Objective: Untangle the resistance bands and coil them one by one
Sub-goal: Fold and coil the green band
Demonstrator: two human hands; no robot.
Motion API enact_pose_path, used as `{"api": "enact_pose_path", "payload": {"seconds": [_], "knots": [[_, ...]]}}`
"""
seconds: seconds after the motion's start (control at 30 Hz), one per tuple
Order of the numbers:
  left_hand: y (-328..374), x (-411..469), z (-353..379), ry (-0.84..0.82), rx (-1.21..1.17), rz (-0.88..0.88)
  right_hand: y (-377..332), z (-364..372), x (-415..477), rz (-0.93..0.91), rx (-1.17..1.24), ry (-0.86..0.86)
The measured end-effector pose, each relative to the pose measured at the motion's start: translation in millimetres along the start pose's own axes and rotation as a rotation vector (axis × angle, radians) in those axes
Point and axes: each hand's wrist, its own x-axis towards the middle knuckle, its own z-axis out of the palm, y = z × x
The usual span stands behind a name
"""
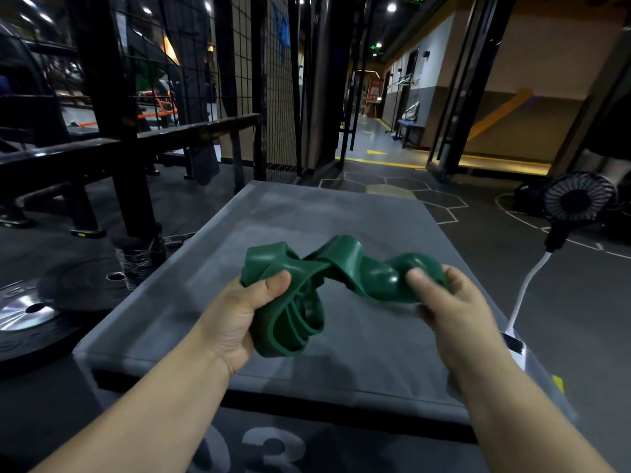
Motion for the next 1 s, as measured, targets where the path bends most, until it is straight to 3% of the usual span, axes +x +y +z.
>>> {"api": "enact_pose_path", "payload": {"seconds": [0.07, 0.13, 0.23, 0.37, 0.47, 0.57, 0.67, 0.8, 0.9, 1.0], "knots": [[1, 0, -1, 0.009, 0.131, 0.006, -7, -6, 8, 0.158, 0.330, 0.126], [1, 0, -1, 0.005, 0.295, 0.019, -11, -9, 13, 0.304, 0.510, 0.213], [0, 0, -2, 0.003, 0.432, 0.026, -5, -7, 14, 0.476, 0.412, 0.246], [-1, 2, -2, 0.051, 0.355, -0.010, 6, -1, 8, 0.577, 0.249, 0.075], [-1, 1, 2, 0.088, 0.246, -0.040, 15, 1, 6, 0.459, 0.288, -0.054], [1, 1, 4, 0.124, 0.133, -0.041, 15, -7, 7, 0.361, 0.336, -0.309], [4, 2, 4, 0.175, 0.043, -0.048, 14, -9, 2, 0.199, 0.110, -0.451], [5, 2, 2, 0.156, 0.019, -0.058, 21, 3, -2, -0.112, -0.402, -0.303], [5, 1, 0, 0.120, 0.040, -0.062, 24, 3, 1, -0.204, -0.628, -0.144], [6, 1, -3, 0.114, 0.045, -0.065, 20, -4, 4, -0.236, -0.821, -0.157]]}}
